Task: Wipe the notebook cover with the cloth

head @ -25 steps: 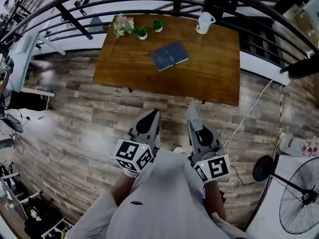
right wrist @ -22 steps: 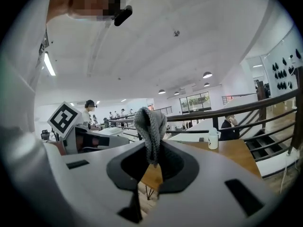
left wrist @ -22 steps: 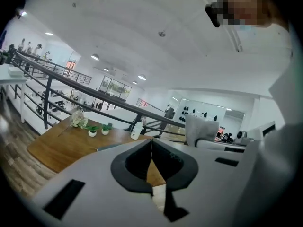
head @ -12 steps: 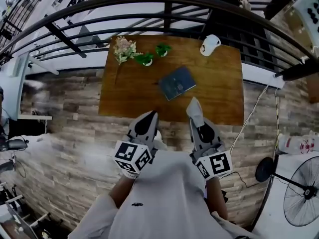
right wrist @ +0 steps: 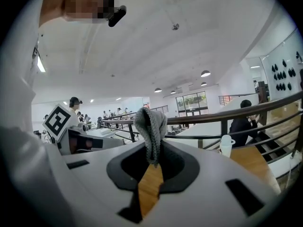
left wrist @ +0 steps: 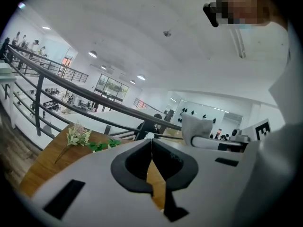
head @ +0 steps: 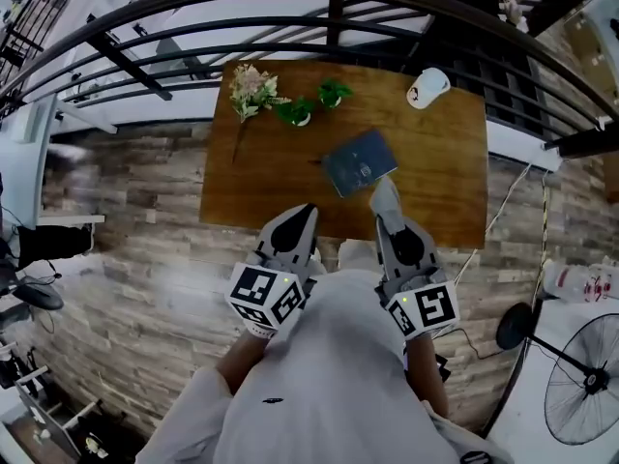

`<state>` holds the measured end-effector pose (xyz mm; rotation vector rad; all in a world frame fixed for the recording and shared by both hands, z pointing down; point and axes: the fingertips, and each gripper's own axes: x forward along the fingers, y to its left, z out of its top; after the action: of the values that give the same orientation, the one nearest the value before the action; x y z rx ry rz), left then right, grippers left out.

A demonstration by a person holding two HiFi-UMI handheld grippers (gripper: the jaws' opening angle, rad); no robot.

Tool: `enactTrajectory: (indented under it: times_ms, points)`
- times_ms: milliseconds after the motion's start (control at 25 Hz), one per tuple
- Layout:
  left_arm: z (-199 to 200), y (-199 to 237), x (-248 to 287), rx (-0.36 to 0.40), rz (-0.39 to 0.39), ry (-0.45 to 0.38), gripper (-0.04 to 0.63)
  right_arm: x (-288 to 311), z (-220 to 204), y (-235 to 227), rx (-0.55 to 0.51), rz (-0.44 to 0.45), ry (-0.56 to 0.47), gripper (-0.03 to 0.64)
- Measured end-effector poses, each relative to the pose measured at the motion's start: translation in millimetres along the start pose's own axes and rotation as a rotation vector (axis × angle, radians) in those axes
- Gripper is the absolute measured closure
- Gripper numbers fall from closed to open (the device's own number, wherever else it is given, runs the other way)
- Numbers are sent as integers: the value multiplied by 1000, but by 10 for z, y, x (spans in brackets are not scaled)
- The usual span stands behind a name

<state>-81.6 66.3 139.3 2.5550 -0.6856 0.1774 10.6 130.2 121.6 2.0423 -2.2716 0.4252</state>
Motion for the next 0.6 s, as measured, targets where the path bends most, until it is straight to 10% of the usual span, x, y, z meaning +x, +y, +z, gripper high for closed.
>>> enactTrajectory:
  times_ms: [600]
  points:
    - [-21,-153,739,1,119,59,575,438,-48,-804,-12,138,45,586]
